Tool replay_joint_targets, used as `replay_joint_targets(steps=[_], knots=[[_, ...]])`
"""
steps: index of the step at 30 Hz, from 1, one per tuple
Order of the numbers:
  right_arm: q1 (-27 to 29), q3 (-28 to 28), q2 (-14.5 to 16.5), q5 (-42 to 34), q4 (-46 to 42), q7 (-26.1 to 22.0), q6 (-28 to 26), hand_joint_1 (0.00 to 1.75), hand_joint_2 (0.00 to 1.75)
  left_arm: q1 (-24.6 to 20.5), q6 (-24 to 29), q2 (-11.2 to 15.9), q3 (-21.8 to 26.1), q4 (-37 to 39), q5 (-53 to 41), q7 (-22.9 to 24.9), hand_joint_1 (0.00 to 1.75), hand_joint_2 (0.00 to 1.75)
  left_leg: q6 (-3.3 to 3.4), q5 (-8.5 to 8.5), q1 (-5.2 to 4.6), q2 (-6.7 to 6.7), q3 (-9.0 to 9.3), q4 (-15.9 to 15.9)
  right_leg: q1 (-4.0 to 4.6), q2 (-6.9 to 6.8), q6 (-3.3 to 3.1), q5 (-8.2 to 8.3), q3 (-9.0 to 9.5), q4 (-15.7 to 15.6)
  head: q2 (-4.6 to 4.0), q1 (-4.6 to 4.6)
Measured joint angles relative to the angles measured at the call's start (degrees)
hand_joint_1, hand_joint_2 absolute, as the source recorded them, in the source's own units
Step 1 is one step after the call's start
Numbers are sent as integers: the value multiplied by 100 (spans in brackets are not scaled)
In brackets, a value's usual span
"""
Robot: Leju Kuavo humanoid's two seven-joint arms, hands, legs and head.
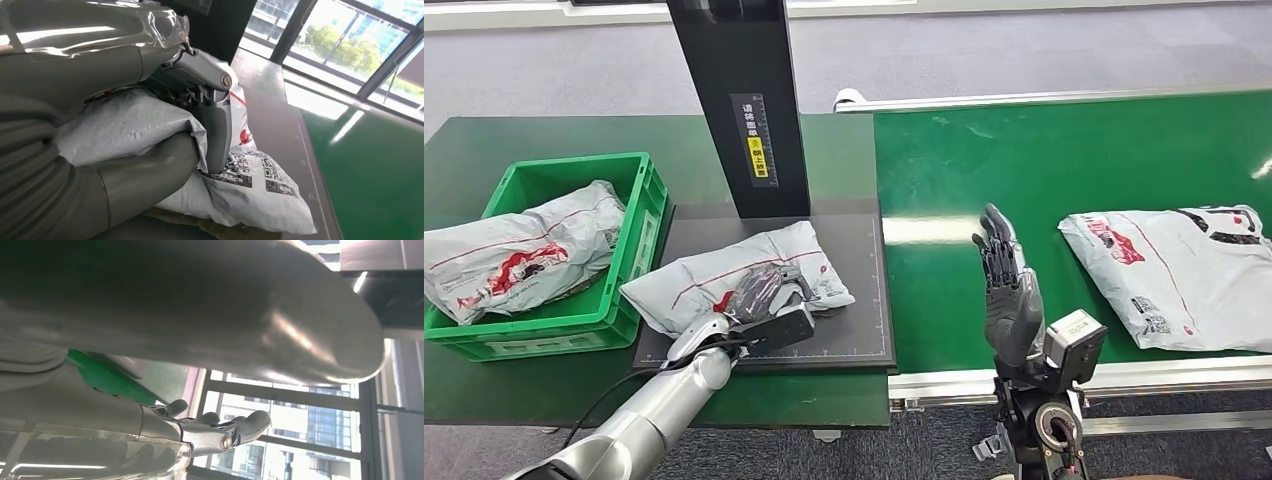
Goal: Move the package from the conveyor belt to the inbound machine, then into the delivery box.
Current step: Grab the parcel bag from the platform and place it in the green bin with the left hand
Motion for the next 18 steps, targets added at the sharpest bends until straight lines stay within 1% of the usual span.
replay_joint_targets(steps=[4, 7, 12, 16, 18], knots=[[31, -23, 4, -4, -24, 2, -1, 0, 0, 126, 32, 73, 2, -320, 23, 29, 175, 175, -1, 1, 0, 1, -26, 1, 0, 1, 0, 1, -27, 2, 1, 0], [50, -39, 6, -16, -38, 2, -13, 0, 0, 224, 300, 125, 51, -601, 123, -46, 175, 175, -1, 1, 0, 2, -44, 2, 0, 2, 0, 1, -45, 2, 1, 1], [90, -80, 3, -46, -69, 2, -52, 0, 0, 393, 600, 374, 385, -1803, 274, 127, 175, 175, -1, 1, 1, 4, -64, 2, 1, 5, 0, 1, -66, 3, 1, 1], [95, -133, 2, -80, -69, 2, -72, 0, 0, 463, 967, 558, 735, -2722, 398, 27, 175, 175, -1, 1, 1, 6, -70, 2, 3, 6, 0, 0, -73, 3, 1, 1], [97, -150, 3, -85, -69, 1, -72, 0, 0, 471, 1021, 624, 862, -3064, 440, 8, 175, 175, -1, 1, 1, 5, -71, 2, 3, 6, 0, 0, -72, 3, 1, 1]])
